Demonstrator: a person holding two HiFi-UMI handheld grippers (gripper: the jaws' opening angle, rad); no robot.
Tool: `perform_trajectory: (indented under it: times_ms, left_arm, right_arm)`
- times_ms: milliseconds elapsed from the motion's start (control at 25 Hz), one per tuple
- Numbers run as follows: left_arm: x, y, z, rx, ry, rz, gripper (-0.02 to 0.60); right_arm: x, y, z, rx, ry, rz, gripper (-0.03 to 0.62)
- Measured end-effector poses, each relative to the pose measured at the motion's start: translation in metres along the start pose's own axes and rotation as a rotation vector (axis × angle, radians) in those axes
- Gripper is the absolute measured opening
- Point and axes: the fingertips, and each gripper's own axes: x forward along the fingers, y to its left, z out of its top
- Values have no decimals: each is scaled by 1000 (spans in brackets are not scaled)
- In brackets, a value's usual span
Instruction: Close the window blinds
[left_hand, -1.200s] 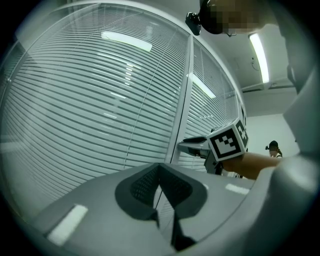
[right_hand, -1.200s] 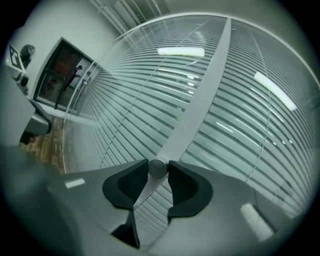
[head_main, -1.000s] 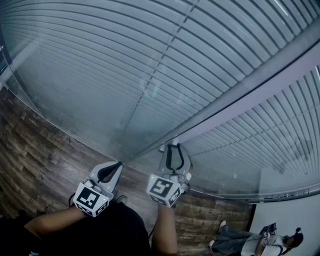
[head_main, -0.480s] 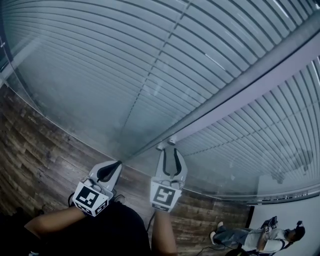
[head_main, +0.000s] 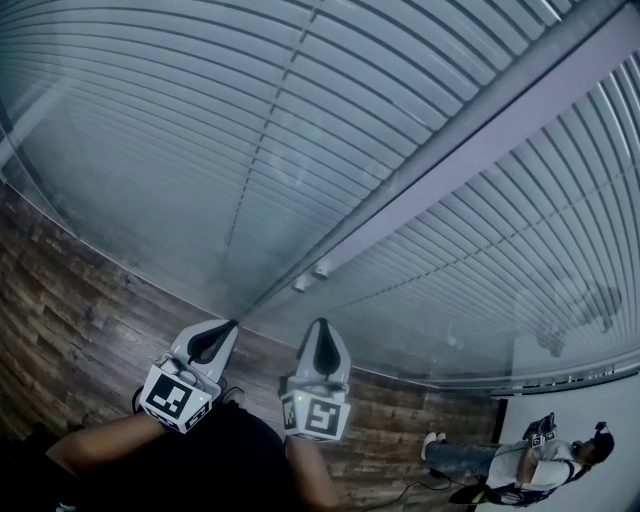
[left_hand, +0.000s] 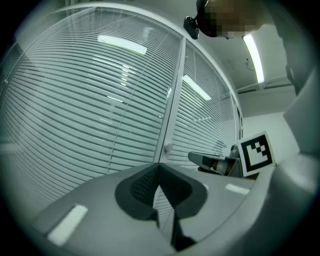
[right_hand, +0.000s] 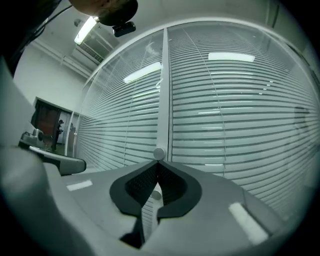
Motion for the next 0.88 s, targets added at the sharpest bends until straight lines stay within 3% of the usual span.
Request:
perform_trajectory:
  times_ms: [240, 400, 880]
  left_arm:
    - [0, -13, 15, 16, -48, -18, 2]
    - [18, -5, 19, 15, -25, -19, 2]
    - [1, -18, 15, 12, -24, -38, 2]
  right_arm:
    - [-19, 7, -3, -35, 34, -3, 0]
    - [-1, 6, 1, -36, 57, 2, 0]
    - [-26, 13, 18, -37, -41, -25, 0]
